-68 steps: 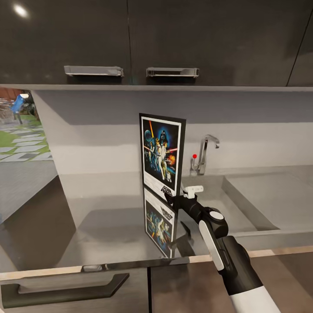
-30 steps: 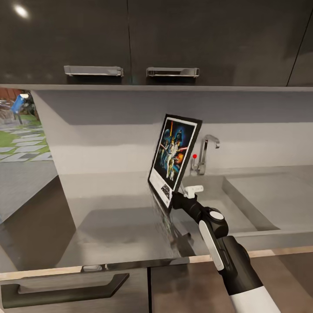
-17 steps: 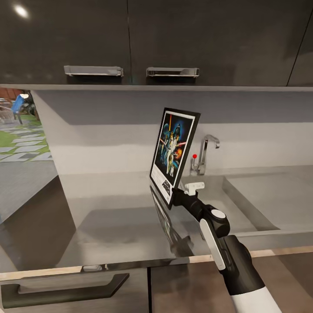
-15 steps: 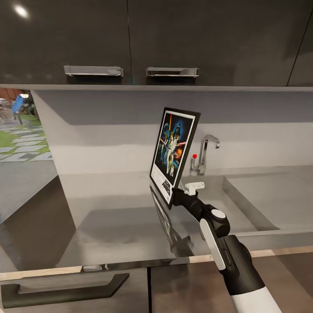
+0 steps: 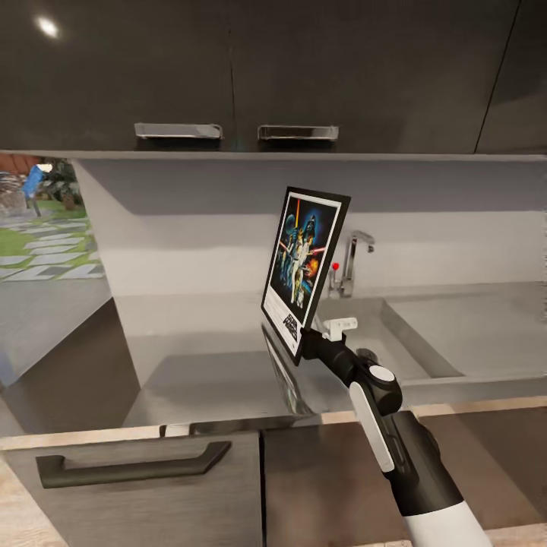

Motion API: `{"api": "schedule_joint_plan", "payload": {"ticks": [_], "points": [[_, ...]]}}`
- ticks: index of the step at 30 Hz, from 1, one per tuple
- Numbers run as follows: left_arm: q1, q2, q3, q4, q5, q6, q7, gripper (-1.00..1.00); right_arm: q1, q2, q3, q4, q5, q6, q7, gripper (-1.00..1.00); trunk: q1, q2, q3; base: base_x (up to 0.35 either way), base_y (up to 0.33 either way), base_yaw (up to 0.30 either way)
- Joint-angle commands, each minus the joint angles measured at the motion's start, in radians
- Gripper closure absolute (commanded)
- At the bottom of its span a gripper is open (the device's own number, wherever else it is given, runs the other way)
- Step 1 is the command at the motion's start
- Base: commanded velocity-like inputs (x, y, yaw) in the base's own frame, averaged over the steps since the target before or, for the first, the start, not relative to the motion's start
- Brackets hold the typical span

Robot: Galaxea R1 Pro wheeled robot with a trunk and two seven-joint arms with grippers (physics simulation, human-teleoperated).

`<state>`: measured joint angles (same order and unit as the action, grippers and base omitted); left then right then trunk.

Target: Pick up the poster from the kitchen countertop and hang it on one of the wall nails in the kitchen.

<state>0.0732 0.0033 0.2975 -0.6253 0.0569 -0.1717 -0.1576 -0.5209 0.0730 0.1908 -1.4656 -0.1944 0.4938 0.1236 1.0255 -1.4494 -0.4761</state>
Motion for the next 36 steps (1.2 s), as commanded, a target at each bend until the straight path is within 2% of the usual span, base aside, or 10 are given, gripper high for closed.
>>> {"api": "schedule_joint_plan", "payload": {"ticks": [1,16,17,21,30,36], "points": [[0.0,0.0,0.003,-0.001,0.006,0.0,-0.008,-1.0,-0.001,0.001,-0.001,-0.001,-0.006,0.006,0.004,1.0,-0.001,-0.001,-0.001,-0.329,0.0,0.0],[0.0,0.0,0.003,-0.002,0.006,0.0,-0.008,-1.0,0.0,0.001,0.002,-0.001,-0.007,0.006,0.005,1.0,-0.001,-0.001,-0.001,-0.333,0.0,0.0],[0.0,0.0,0.003,-0.002,0.006,0.0,-0.008,-1.0,0.0,0.0,0.03,-0.002,-0.006,0.005,0.005,1.0,-0.001,-0.001,-0.001,-0.334,0.0,0.0],[0.0,0.0,0.003,-0.002,0.006,0.0,-0.008,-1.0,0.0,0.0,0.048,-0.002,-0.006,0.005,0.004,1.0,-0.001,-0.001,-0.001,-0.325,0.0,0.001],[0.0,0.0,0.003,-0.002,0.006,0.0,-0.008,-1.0,-0.001,-0.001,0.056,-0.002,-0.005,0.005,0.004,1.0,-0.001,-0.001,-0.001,-0.068,0.004,0.197],[0.0,0.0,0.003,-0.002,0.006,0.0,-0.008,-1.0,0.0,0.0,0.057,-0.001,-0.005,0.005,0.004,1.0,-0.001,-0.001,-0.001,-0.025,0.2,0.093]]}}
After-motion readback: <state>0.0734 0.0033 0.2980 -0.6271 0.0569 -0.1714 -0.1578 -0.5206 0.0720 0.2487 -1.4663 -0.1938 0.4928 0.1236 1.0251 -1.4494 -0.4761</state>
